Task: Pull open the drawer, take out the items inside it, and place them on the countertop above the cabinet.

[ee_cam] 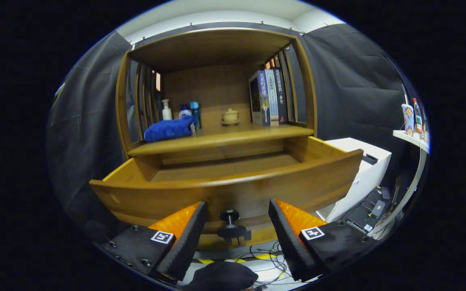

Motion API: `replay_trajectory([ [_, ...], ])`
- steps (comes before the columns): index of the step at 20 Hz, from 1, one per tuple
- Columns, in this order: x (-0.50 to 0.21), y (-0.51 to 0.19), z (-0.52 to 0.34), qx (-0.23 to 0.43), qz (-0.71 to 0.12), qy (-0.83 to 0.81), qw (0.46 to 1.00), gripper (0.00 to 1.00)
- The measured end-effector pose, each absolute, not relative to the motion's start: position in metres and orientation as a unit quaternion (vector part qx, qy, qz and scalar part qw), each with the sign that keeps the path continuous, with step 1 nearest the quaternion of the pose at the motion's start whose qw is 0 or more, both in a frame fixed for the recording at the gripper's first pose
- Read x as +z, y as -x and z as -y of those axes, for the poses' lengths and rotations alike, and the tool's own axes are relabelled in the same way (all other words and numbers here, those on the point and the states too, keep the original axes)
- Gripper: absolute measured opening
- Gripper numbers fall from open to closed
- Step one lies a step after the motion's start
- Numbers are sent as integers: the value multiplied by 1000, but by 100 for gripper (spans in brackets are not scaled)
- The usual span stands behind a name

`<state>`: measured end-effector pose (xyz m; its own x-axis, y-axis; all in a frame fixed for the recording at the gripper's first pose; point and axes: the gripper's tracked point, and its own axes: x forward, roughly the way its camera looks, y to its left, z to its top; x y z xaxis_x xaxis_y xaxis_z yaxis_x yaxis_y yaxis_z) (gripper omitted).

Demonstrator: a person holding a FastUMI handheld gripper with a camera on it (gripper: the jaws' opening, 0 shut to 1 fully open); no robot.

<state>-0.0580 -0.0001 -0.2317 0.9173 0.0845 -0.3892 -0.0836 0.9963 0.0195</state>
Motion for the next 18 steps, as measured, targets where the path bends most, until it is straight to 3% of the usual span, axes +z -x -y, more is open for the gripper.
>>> replay_trajectory([
  [6,-169,19,-3,32,-184,10,982,99],
  [10,-164,-21,-10,36,-203,71,976,99],
  [18,-207,-78,-50,69,-347,37,934,100],
])
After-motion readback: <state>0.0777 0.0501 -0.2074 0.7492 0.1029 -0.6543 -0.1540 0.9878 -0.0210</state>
